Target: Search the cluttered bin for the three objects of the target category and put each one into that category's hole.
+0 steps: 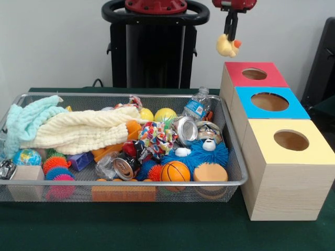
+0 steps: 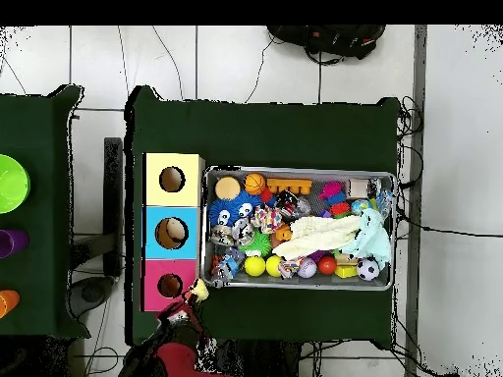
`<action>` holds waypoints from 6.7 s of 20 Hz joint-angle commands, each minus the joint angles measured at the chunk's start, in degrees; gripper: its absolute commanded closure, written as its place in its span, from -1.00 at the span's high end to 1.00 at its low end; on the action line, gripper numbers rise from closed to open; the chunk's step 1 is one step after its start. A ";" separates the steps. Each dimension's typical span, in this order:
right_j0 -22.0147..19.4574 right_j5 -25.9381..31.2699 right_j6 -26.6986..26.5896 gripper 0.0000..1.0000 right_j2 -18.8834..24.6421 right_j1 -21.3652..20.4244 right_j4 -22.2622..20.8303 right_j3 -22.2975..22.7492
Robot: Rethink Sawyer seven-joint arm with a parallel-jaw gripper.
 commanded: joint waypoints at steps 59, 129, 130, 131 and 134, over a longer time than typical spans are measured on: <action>15.70 4.59 12.37 -1.00 -6.63 16.95 14.58 -16.12; 10.16 -9.72 8.78 -1.00 2.18 14.44 14.96 -4.18; 9.43 -10.17 8.54 -1.00 2.74 15.28 14.52 -4.21; 8.66 -11.27 8.63 -1.00 3.33 16.70 14.07 -4.35; 8.80 -13.74 9.33 -1.00 3.79 20.25 14.24 -5.11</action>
